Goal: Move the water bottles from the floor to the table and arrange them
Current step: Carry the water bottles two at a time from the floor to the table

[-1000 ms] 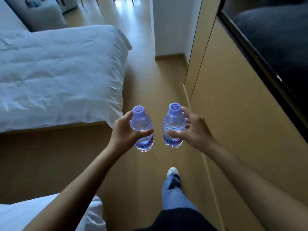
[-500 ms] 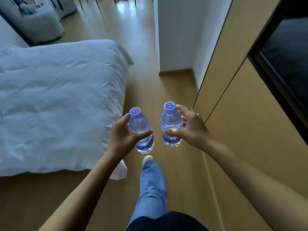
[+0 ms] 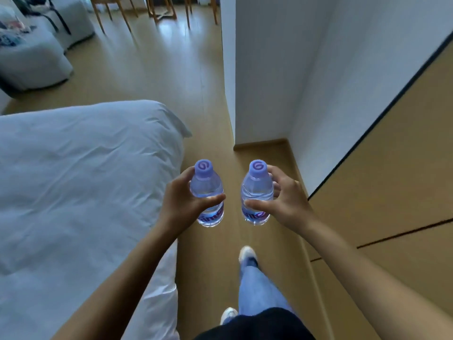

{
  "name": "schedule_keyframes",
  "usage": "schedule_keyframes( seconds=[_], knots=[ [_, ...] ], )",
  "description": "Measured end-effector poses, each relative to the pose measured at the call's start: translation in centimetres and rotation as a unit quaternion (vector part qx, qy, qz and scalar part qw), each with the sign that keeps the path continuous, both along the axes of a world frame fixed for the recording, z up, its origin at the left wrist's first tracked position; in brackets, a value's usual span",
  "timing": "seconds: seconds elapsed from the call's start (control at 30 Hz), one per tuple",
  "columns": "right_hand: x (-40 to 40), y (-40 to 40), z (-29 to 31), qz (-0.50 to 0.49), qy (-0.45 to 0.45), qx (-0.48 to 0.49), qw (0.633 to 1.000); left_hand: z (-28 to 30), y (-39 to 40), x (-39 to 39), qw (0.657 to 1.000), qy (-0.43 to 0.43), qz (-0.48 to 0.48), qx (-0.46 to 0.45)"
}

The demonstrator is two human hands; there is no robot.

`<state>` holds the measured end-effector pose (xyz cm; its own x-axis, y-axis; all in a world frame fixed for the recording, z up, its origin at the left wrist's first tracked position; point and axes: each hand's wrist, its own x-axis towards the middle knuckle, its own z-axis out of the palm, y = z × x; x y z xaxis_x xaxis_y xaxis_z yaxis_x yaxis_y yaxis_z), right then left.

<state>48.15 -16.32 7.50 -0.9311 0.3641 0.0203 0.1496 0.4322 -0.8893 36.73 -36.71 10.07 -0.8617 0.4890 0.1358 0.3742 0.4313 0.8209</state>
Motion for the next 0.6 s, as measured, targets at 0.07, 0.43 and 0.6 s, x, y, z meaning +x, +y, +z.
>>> schedule_keyframes(
  seconds=[0.07, 0.43, 0.6],
  knots=[
    [-5.2, 2.2, -0.5, 0.008, 0.006, 0.017, 1.0, -0.5, 2.4, -5.0, 1.0, -0.001, -0.006, 0.001],
    [-37.6, 16.2, 0.9, 0.077, 0.024, 0.044, 0.996, 0.2, 15.6, -34.5, 1.0, 0.002, 0.006, 0.001],
    [-50.8, 19.8, 1.3, 0.078, 0.031, 0.031, 0.996, 0.7, 19.0, -46.9, 1.0, 0.006, 0.025, 0.005]
  ],
)
